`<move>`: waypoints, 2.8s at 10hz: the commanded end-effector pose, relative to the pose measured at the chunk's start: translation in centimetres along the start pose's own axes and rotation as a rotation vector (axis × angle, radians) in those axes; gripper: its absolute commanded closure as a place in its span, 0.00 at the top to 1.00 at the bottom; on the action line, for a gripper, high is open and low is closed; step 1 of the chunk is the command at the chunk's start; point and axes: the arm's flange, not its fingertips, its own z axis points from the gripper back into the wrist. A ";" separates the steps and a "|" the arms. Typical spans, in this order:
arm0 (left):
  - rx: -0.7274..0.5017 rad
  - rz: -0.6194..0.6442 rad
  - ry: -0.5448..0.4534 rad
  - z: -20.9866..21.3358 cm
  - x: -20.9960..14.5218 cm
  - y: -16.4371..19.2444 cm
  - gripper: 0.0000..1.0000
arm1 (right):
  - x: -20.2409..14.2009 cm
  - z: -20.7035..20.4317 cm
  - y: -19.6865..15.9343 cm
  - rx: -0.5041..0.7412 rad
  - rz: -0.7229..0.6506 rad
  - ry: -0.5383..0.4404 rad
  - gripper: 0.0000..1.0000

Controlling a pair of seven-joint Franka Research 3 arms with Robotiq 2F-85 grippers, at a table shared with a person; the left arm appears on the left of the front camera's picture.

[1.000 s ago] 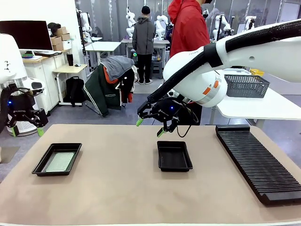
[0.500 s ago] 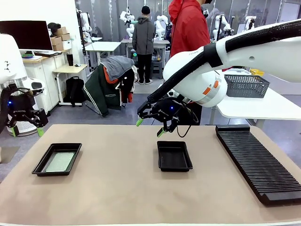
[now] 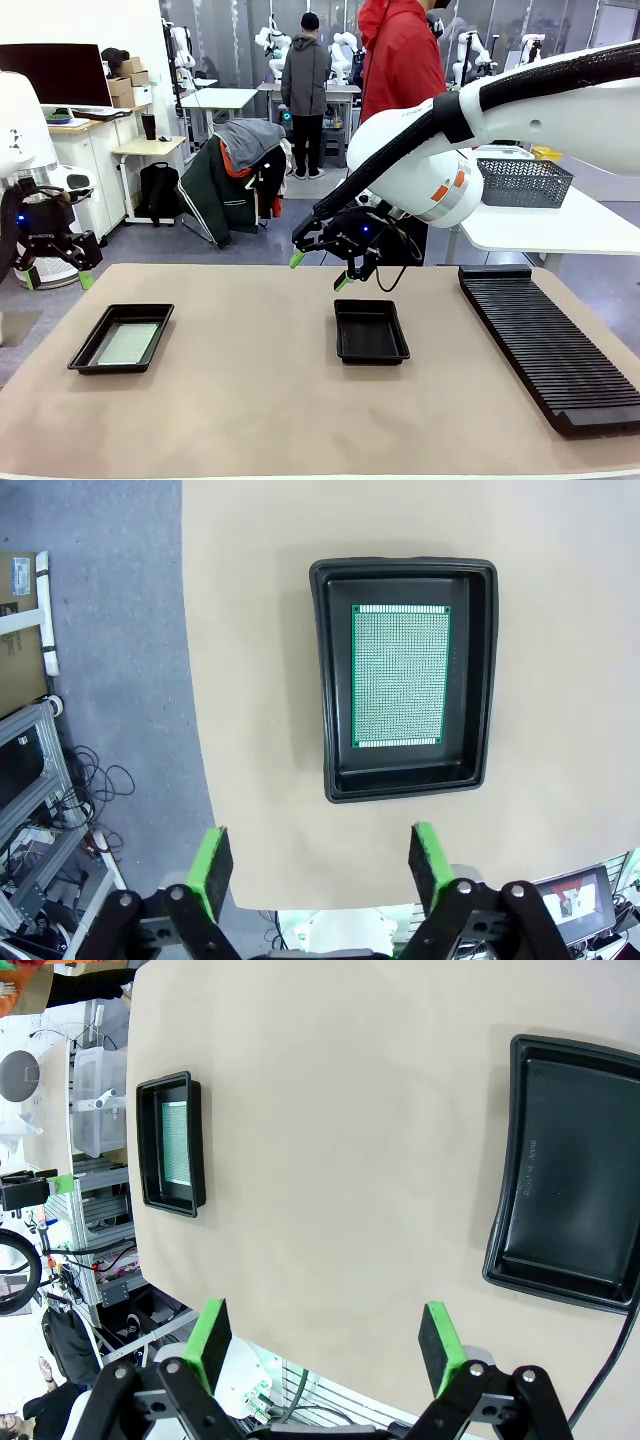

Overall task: Inspect and transfer BCBs to ESD trays.
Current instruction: Pick up the Blank PCB from the PCB Rack and place it in the right ESD tray.

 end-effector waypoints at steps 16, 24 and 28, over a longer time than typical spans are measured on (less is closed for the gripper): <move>-0.003 0.002 -0.002 -0.1 -0.1 0.0 0.94 | 0.1 -0.1 0.1 -0.021 -0.014 -0.004 1.00; -0.003 0.002 -0.002 -0.1 -0.1 0.0 0.94 | 0.1 -0.1 0.1 -0.021 -0.014 -0.004 1.00; -0.003 0.002 -0.002 -0.1 -0.1 0.0 0.94 | 0.1 -0.1 0.1 -0.021 -0.014 -0.004 1.00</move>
